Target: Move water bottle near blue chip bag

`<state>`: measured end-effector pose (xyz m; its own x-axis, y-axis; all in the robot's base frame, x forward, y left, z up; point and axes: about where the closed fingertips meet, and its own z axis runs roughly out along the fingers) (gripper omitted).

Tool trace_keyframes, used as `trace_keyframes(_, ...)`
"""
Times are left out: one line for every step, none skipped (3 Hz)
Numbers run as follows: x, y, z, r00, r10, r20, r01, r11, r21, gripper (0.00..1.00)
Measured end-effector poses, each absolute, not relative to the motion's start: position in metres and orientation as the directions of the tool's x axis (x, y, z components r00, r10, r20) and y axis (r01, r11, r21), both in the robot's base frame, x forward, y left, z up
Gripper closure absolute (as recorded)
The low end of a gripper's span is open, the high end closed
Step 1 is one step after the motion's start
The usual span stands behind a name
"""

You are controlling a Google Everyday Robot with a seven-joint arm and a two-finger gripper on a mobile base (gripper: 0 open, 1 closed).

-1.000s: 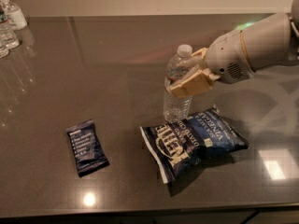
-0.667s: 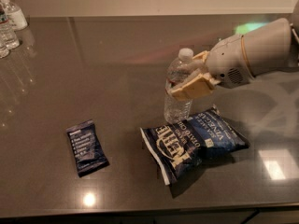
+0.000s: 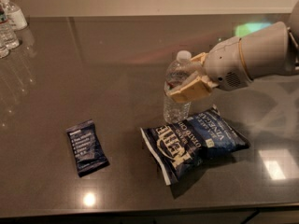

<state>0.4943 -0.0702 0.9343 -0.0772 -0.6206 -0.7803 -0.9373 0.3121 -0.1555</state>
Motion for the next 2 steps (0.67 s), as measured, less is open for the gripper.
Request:
trace_keyframes(0.4942, -0.0684, 0.933, -0.067, -0.629, -0.774, -0.937, 0.307, -0.168, 0.59)
trace_keyframes(0.4946, -0.0667, 0.9311, -0.065, -0.633, -0.771, -0.937, 0.305, -0.172, 0.36)
